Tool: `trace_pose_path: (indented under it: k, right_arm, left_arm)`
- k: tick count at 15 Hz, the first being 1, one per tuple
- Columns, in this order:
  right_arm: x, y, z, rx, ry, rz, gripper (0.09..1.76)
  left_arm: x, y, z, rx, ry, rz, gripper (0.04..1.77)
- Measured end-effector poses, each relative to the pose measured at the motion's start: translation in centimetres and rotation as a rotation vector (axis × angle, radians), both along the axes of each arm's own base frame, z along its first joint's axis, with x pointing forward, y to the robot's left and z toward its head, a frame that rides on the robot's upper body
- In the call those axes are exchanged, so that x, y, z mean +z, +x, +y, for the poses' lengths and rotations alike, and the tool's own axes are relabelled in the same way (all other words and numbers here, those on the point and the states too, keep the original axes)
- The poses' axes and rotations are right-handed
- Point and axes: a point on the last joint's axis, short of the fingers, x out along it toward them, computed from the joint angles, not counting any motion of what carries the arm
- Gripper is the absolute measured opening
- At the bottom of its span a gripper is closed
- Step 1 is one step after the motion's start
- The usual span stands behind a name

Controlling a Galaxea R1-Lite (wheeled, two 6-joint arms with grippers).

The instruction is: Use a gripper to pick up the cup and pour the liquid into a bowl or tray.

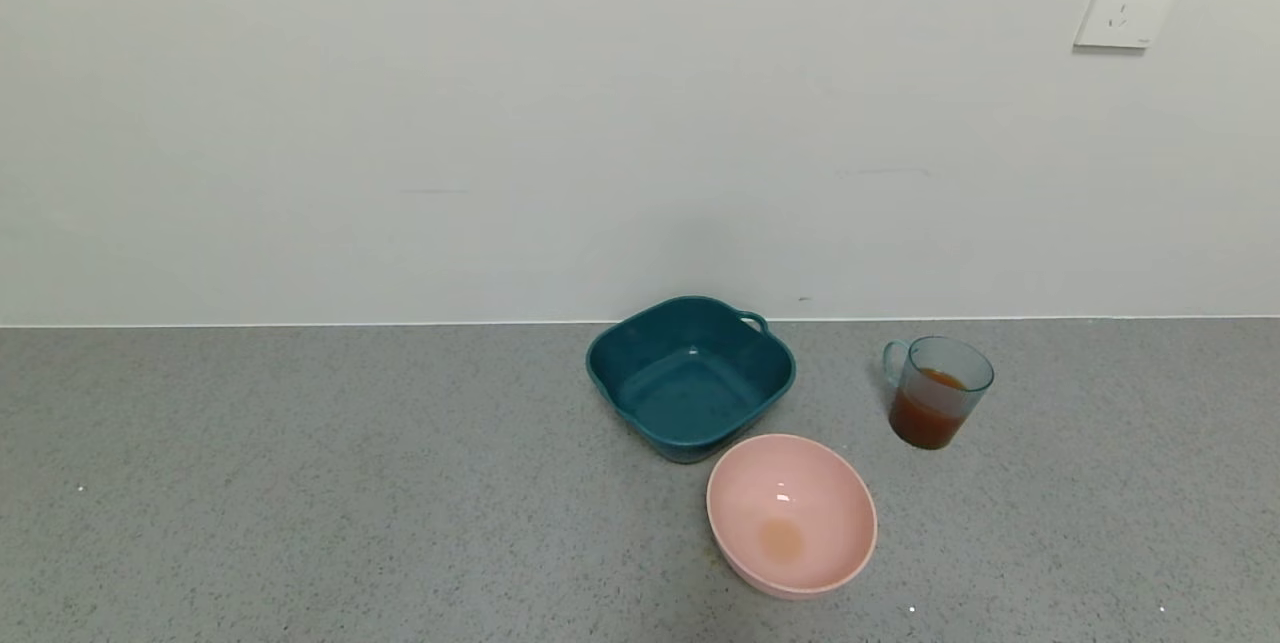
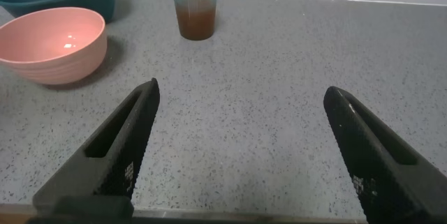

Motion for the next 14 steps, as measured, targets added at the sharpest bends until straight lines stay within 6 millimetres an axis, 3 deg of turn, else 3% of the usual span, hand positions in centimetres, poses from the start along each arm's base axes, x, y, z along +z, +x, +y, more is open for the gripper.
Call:
trace_pose_path:
  k: [7, 11, 14]
  right_arm:
    - [0.6, -0.2, 0.0, -0.001, -0.004, -0.012, 1.71]
    - [4.0, -0.3, 0.0, 0.007, -0.005, -0.044, 1.71]
    - [7.2, 0.7, 0.0, 0.037, -0.007, -0.007, 1.71]
  left_arm:
    - [0.0, 0.0, 0.0, 0.000, 0.000, 0.000, 1.72]
    - [0.0, 0.0, 0.0, 0.000, 0.000, 0.000, 1.72]
    - [0.0, 0.0, 0.0, 0.000, 0.000, 0.000, 1.72]
